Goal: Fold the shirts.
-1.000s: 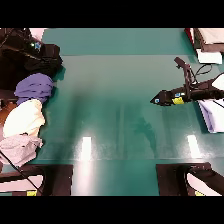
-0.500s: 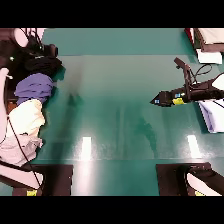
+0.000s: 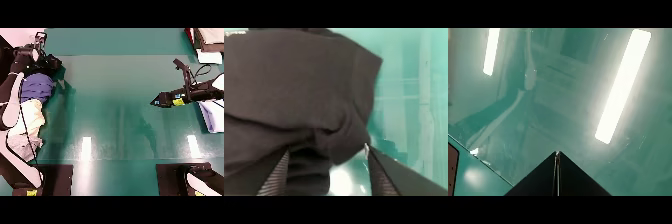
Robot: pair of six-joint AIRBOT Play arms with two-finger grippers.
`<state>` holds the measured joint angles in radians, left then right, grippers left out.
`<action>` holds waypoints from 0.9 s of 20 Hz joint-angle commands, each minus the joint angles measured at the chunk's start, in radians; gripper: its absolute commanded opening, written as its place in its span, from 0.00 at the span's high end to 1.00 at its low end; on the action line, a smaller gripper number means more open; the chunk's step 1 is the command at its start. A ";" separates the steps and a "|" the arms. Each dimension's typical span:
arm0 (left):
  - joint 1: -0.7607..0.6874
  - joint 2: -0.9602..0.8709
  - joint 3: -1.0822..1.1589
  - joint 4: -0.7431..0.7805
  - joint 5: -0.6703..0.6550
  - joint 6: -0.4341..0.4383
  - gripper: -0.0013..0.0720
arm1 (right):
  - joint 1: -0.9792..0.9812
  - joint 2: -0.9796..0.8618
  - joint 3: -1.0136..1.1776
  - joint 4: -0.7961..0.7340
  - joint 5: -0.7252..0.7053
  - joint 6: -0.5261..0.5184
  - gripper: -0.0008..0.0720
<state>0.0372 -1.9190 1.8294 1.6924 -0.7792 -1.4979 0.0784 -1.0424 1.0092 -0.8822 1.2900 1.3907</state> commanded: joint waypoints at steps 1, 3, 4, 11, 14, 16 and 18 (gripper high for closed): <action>0.003 -0.030 0.001 0.003 0.032 0.006 0.45 | 0.001 0.001 0.000 0.000 0.022 0.000 0.96; 0.003 -0.027 0.020 -0.018 0.032 0.006 0.95 | 0.001 0.001 0.000 0.000 0.021 0.000 0.96; 0.003 -0.026 0.043 -0.049 0.010 0.006 0.95 | 0.001 0.001 0.001 0.000 0.021 0.000 0.96; -0.055 0.198 0.285 -0.276 -0.181 0.137 0.95 | -0.009 0.087 0.001 0.000 -0.126 0.000 0.96; -0.113 0.422 0.285 -0.483 -0.266 0.259 0.95 | -0.055 0.198 0.001 0.001 -0.251 0.000 0.96; -0.150 0.549 0.285 -0.679 -0.319 0.338 0.95 | -0.103 0.272 0.001 0.001 -0.294 0.001 0.96; -0.181 0.634 0.285 -0.872 -0.356 0.404 0.95 | -0.168 0.328 0.001 0.002 -0.288 0.021 0.96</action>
<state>-0.1009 -1.4288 2.1090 1.1126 -1.0592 -1.2171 -0.0242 -0.7948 1.0096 -0.8806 1.0531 1.3922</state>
